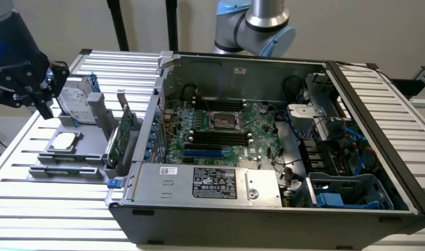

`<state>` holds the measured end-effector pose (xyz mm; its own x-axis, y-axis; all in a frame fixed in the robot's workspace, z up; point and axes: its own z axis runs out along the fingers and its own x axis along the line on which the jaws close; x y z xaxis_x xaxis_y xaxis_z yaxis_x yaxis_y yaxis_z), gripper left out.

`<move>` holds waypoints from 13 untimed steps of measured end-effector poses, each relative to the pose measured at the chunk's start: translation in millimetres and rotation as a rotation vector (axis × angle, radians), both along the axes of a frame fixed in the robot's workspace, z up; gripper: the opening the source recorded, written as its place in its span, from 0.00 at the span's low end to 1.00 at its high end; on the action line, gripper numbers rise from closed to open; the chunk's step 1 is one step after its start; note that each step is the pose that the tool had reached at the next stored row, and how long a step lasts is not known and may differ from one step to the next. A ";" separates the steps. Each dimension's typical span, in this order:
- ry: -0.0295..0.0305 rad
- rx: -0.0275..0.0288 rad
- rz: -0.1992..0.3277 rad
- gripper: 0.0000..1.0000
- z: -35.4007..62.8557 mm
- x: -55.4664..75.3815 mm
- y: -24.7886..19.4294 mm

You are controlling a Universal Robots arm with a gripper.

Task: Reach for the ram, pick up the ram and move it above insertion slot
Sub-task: 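Pick up the ram and move it above insertion slot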

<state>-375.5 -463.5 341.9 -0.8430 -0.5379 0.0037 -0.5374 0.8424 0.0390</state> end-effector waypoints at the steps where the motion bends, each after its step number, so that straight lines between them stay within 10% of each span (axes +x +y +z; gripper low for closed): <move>1: 0.0006 0.0000 0.017 0.11 0.0 0.0 0.0; 13: 0.0076 -0.0004 0.227 0.11 0.0 0.0 0.0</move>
<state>-375.5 -463.5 341.9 -0.7005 -0.7135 0.0098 -0.7126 0.7002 0.0435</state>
